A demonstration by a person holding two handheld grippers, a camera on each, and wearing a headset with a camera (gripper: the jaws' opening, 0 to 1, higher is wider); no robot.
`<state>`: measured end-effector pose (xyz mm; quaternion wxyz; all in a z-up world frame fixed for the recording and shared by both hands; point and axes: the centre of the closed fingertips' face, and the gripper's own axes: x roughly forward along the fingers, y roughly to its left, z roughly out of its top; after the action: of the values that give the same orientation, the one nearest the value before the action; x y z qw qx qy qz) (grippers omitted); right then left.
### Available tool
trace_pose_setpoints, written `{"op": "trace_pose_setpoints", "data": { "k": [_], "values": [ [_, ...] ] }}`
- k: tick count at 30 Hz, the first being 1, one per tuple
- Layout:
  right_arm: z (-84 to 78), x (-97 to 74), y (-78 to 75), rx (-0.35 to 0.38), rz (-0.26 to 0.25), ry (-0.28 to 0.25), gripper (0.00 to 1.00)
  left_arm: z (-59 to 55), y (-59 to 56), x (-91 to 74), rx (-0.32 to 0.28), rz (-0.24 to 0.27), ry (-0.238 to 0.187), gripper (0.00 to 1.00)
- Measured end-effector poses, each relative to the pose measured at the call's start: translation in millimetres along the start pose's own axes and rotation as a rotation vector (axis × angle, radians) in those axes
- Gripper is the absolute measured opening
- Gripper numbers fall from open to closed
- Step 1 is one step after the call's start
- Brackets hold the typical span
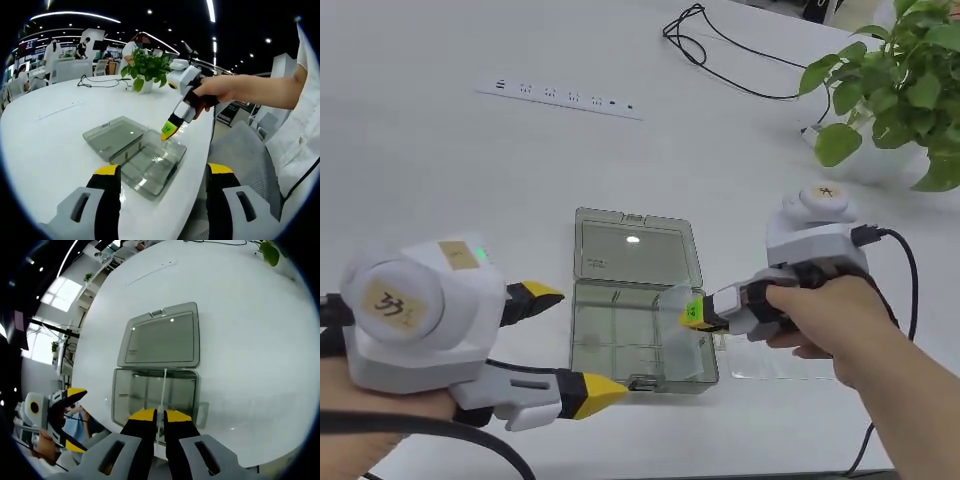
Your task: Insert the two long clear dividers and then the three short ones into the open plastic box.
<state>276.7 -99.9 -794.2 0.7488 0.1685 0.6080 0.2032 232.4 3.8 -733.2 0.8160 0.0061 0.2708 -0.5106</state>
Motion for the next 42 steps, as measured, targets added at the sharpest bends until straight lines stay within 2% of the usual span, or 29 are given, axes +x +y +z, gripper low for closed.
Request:
{"op": "trace_pose_setpoints", "data": {
  "k": [3, 8, 15, 25, 42],
  "values": [
    [0.7, 0.7, -0.7, -0.006, 0.000, -0.003, 0.07, -0.7, 0.2, -0.4, 0.000, 0.001, 0.002, 0.69],
    [-0.1, 2.8, 0.6, -0.058, -0.016, -0.011, 0.07, -2.1, 0.7, -0.7, 0.002, 0.004, 0.007, 0.69],
    [3.7, 0.3, -3.7, -0.057, -0.022, -0.013, 0.07, -2.0, 1.3, -0.8, 0.001, 0.006, 0.006, 0.69],
    [3.6, 0.3, -0.8, -0.050, -0.013, -0.014, 0.07, -0.5, 1.4, 0.2, -0.002, 0.003, 0.001, 0.69],
    [1.4, 1.8, -0.3, -0.097, -0.038, -0.018, 0.07, -1.2, 0.4, 0.4, -0.005, 0.002, 0.002, 0.69]
  ]
}}
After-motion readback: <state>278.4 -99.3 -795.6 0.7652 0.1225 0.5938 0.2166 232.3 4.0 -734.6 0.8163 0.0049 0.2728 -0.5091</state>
